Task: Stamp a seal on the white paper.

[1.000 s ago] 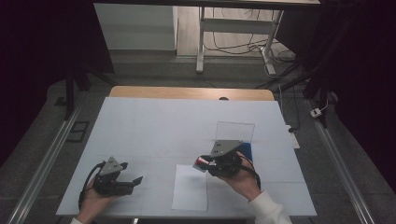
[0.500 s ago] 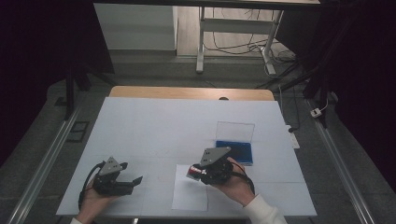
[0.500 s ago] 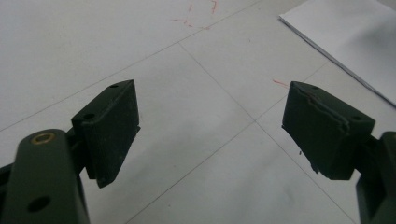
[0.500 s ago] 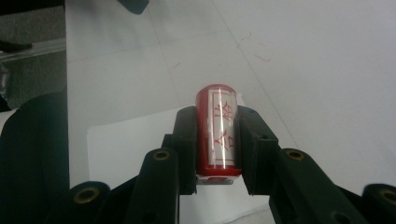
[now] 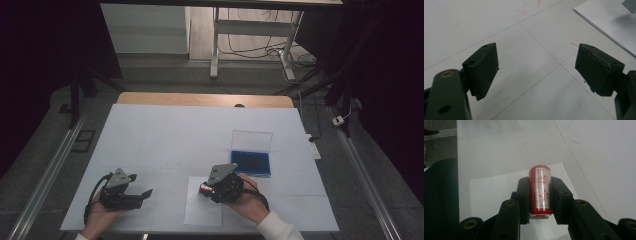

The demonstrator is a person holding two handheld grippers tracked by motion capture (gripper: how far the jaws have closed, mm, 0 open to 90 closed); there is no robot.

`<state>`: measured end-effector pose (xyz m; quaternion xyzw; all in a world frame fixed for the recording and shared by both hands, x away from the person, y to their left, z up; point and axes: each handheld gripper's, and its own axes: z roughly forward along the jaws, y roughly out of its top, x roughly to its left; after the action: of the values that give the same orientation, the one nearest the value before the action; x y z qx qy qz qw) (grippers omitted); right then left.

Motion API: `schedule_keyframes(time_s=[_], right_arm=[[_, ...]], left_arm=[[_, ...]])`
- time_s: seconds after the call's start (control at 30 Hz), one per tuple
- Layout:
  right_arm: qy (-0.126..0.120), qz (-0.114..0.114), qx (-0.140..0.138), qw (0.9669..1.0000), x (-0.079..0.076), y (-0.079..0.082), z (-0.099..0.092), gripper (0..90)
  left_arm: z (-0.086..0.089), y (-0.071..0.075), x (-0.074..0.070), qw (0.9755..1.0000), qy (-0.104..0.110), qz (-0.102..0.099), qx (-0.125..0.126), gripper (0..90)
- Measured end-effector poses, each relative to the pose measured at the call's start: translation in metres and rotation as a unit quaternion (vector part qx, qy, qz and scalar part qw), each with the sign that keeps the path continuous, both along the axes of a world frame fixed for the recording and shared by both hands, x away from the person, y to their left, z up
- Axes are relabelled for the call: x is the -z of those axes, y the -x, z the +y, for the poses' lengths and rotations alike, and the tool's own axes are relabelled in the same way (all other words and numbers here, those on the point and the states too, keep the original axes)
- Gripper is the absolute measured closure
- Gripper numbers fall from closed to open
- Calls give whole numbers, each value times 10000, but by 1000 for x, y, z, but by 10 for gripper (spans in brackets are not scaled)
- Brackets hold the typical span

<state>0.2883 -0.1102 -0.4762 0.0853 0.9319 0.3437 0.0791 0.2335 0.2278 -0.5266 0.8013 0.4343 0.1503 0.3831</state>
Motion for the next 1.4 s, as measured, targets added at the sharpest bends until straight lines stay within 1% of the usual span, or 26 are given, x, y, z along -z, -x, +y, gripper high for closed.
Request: schedule_keyframes(time_s=[0.27,0.53,0.6,0.7,0.77,0.93,0.97,1.0,1.07,1.17,1.23,1.4], right_arm=[[129,-79,4,9999,5,2,4,705],[239,-94,20,9997,10,1,5,704],[224,-94,21,9997,11,2,5,704],[285,-107,-5,9995,11,2,6,705],[266,-99,-4,9996,13,2,7,705],[335,-128,-12,9994,14,2,7,704],[391,-119,-21,9992,14,2,7,704],[350,-124,-9,9993,15,2,7,705],[383,-116,-12,9992,16,1,7,704],[354,-100,0,9993,17,1,7,705],[381,-158,-63,9991,17,0,7,704],[428,-142,-65,9990,17,0,8,705]], left_arm=[[0,0,0,10000,6,-2,4,192],[-1,0,0,10000,1,5,4,192],[-1,0,0,10000,12,12,4,192],[0,0,0,10000,-5,6,8,192],[-1,0,0,10000,-12,7,15,193],[0,0,0,10000,-11,10,14,192],[0,0,0,10000,-11,9,16,193],[0,0,0,10000,-13,11,17,193],[0,0,0,10000,-16,13,20,192],[0,0,0,10000,-18,8,16,193],[-1,0,0,10000,-18,11,14,193],[0,0,0,10000,-19,17,16,193]])
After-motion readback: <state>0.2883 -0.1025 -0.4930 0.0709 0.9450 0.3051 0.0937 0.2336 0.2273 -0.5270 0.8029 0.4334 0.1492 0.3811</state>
